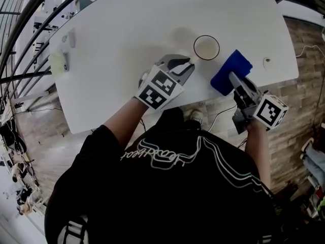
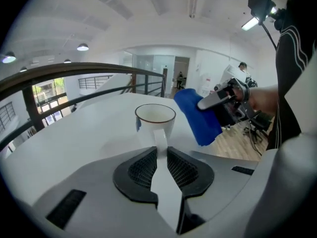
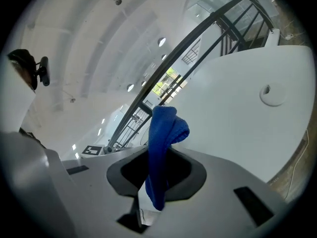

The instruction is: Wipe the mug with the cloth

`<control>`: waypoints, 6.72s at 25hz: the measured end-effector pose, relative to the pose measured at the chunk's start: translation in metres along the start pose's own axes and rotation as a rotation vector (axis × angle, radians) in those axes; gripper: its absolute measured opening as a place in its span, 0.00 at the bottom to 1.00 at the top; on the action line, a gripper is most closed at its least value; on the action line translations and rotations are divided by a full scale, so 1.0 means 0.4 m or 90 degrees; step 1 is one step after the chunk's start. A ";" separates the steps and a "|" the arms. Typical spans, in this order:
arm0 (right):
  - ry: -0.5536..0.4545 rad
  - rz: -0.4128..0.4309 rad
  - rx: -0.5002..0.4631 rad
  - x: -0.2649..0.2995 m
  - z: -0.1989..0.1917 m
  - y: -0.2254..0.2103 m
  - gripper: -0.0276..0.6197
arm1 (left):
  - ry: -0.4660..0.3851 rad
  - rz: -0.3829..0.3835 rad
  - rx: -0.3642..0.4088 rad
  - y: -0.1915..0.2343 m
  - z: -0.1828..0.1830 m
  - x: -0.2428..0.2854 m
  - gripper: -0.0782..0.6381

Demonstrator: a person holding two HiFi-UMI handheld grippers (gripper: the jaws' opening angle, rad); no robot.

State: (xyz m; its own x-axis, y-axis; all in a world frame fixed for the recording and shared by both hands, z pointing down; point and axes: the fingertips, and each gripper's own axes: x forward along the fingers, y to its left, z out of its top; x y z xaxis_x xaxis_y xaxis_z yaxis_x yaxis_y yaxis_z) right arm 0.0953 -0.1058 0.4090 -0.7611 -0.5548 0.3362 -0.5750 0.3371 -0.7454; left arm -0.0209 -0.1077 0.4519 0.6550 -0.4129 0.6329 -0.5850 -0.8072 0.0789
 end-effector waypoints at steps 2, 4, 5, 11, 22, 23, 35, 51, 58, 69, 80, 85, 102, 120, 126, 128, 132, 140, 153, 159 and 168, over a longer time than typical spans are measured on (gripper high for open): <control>0.009 0.022 -0.008 -0.015 0.005 0.004 0.14 | 0.004 0.037 -0.004 0.010 -0.006 -0.005 0.21; 0.018 0.043 -0.009 -0.026 0.007 0.011 0.14 | 0.009 0.075 -0.006 0.020 -0.008 -0.013 0.21; 0.023 0.055 -0.011 -0.031 0.006 0.018 0.14 | 0.013 0.092 -0.008 0.022 -0.011 -0.017 0.21; 0.028 0.092 -0.015 -0.021 0.025 0.033 0.14 | 0.027 0.127 -0.010 0.019 -0.010 -0.021 0.21; 0.029 0.078 0.012 0.108 0.058 -0.006 0.14 | 0.016 0.103 -0.036 0.047 -0.031 -0.019 0.21; 0.029 0.076 0.015 0.109 0.058 -0.009 0.14 | 0.016 0.100 -0.041 0.042 -0.031 -0.018 0.21; 0.121 0.024 -0.017 0.151 0.013 -0.057 0.14 | 0.003 0.092 -0.033 0.042 -0.021 -0.011 0.21; 0.246 0.041 -0.111 0.149 0.028 -0.098 0.14 | 0.040 0.145 -0.085 0.048 -0.020 -0.007 0.21; 0.232 0.117 -0.134 0.138 0.121 -0.066 0.14 | 0.052 0.169 -0.096 0.068 -0.025 -0.014 0.21; 0.263 0.230 -0.162 0.190 0.175 0.011 0.14 | 0.045 0.207 -0.160 0.129 -0.034 -0.027 0.21; 0.311 0.262 -0.159 0.232 0.151 -0.002 0.14 | 0.030 0.225 -0.185 0.121 -0.018 -0.020 0.21; 0.342 0.253 -0.160 0.259 0.128 -0.018 0.14 | 0.020 0.238 -0.211 0.126 -0.018 -0.024 0.21; 0.442 0.196 -0.228 0.334 0.067 -0.080 0.14 | -0.012 0.264 -0.253 0.172 -0.019 -0.025 0.19; 0.448 0.402 -0.229 0.307 0.214 0.010 0.14 | -0.042 0.240 -0.210 0.208 0.029 0.020 0.18; 0.477 0.440 -0.244 0.300 0.203 0.017 0.14 | -0.048 0.237 -0.210 0.206 0.043 0.041 0.18; 0.492 0.451 -0.253 0.300 0.196 0.020 0.14 | -0.051 0.240 -0.212 0.206 0.053 0.050 0.18; 0.526 0.469 -0.275 0.306 0.181 0.023 0.14 | -0.056 0.246 -0.217 0.207 0.067 0.061 0.18; 0.586 0.487 -0.308 0.363 0.137 0.018 0.14 | -0.072 0.252 -0.243 0.231 0.048 0.055 0.18; 0.637 0.361 -0.322 0.438 0.070 -0.054 0.14 | -0.087 0.271 -0.259 0.240 0.062 0.066 0.18; 0.550 0.321 -0.329 0.447 0.090 -0.041 0.14 | -0.077 0.274 -0.262 0.238 0.013 0.041 0.18; 0.320 0.223 -0.350 0.250 0.202 -0.009 0.14 | -0.121 0.301 -0.285 0.117 0.008 -0.080 0.18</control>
State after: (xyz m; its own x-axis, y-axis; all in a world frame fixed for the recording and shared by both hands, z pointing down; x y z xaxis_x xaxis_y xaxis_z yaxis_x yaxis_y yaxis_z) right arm 0.0455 -0.2240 0.3988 -0.8923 0.0144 0.4511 -0.2448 0.8243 -0.5105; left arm -0.0679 -0.1335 0.4329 0.3289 -0.7788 0.5341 -0.9440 -0.2861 0.1642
